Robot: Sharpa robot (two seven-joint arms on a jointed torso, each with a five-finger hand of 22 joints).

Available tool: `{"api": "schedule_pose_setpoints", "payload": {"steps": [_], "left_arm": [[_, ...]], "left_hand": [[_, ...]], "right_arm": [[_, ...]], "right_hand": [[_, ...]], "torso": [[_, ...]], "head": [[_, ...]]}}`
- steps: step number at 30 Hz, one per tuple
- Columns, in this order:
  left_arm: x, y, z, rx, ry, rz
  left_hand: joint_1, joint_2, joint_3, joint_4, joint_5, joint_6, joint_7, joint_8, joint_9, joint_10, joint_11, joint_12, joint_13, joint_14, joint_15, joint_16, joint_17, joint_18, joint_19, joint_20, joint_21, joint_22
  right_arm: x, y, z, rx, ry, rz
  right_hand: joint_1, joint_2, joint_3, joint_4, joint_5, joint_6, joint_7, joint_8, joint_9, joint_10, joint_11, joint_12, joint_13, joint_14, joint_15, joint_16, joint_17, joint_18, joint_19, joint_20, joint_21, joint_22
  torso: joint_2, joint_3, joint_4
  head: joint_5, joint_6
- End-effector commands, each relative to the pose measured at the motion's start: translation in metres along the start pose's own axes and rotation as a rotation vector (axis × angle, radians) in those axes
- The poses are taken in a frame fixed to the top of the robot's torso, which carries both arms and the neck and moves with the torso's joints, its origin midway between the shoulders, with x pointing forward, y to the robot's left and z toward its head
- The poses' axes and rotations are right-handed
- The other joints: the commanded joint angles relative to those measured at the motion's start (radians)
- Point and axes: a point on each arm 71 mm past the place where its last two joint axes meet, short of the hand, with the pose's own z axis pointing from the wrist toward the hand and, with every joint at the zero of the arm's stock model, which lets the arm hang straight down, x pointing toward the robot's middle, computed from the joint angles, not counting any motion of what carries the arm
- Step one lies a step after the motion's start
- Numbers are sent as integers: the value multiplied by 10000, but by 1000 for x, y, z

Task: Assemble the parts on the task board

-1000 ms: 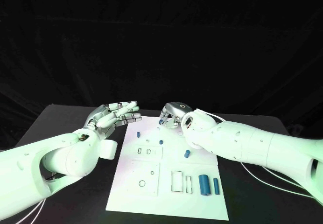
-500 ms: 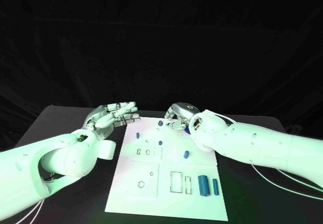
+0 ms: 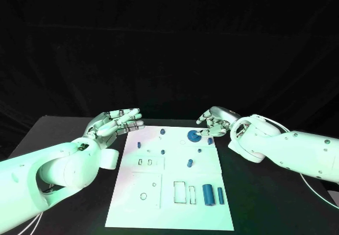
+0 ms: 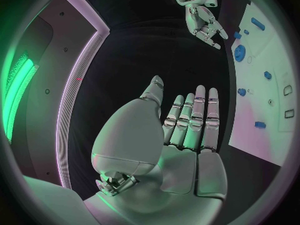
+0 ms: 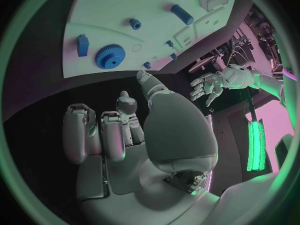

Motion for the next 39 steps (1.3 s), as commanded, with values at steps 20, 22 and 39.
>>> {"api": "schedule_pose_setpoints", "payload": {"steps": [20,22,39], "left_arm": [[4,0,2,-2,295,-145],[5,0,2,-6,306,-149],[4,0,2,-14,302,-148]], "left_hand": [[4,153,35,-72,48,18,510,33,21,-70,10,96,20,-41,27,-3,-6,74,106,-4,-28,-14],[4,153,35,-72,48,18,510,33,21,-70,10,96,20,-41,27,-3,-6,74,106,-4,-28,-14],[27,183,57,-85,48,21,512,38,24,-76,10,111,21,-40,27,1,-6,75,112,-4,-28,-14]], "right_arm": [[29,-3,27,820,1307,-338],[31,-2,29,825,1359,-371],[32,-7,36,918,1158,-834]], "right_hand": [[320,97,-583,479,238,-611,150,255,102,443,137,1234,1559,942,197,379,2167,-164,264,123,278,800],[320,96,-589,485,243,-618,152,255,102,444,138,1238,1564,943,199,381,2172,-164,263,124,278,800],[408,183,-579,536,293,-647,161,297,118,429,149,1269,1612,945,214,392,2190,-161,255,142,270,799]], "torso": [[6,8,-10],[-5,-5,11],[-5,-7,11]], "head": [[-11,-75],[-34,-86],[19,-116]]}}
